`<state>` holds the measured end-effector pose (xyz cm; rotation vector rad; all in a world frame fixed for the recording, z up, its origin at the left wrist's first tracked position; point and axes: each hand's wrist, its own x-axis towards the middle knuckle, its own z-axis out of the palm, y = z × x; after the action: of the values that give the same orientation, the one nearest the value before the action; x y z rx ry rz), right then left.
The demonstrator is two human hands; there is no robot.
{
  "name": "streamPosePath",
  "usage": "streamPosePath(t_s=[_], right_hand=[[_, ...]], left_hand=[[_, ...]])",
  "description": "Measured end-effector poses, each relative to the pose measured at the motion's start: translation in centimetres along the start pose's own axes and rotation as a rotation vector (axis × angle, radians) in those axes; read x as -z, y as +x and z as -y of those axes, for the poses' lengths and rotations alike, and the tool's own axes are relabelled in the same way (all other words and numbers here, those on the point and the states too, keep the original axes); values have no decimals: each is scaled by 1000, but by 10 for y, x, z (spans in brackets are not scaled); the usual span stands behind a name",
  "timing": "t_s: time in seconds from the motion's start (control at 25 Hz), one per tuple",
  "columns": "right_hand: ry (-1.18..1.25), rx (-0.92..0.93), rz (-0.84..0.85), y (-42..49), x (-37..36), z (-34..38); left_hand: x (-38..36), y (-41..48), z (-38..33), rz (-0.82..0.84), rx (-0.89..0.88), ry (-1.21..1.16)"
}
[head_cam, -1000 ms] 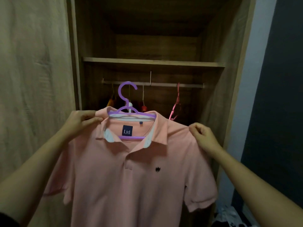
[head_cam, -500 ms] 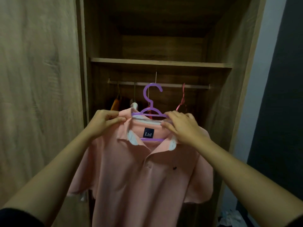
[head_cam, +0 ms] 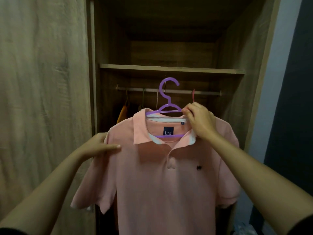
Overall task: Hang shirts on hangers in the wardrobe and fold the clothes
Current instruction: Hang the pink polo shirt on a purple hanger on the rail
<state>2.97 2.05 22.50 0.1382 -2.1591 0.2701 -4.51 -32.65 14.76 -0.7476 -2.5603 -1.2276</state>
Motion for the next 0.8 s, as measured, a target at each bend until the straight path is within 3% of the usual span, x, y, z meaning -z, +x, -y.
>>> streamPosePath(t_s=[0.16,0.32,0.36,0.52,0.6,0.68,0.8], right_hand=[[43,24,58,-4,-5,-11],[255,111,137,-12,-17,-28],[306,137,167,-13,-20,-27],[431,171,235,-16,-36,-6],[472,162,292,-16,-42,-4],[567,36,348,-15,-51,-8],[504,-298,179,0,-73,-21]], left_hand=[[8,1,11,180,90,136],[39,-2,-27,427,104,-449],[39,-2,-43,427,88,-449],[1,-4,-89,533,-12,-71],[-10,-6,-88,446,-45,-49],[-7,-7,-82,315,-59,-37],[-3,-11,-81,200,-24,34]])
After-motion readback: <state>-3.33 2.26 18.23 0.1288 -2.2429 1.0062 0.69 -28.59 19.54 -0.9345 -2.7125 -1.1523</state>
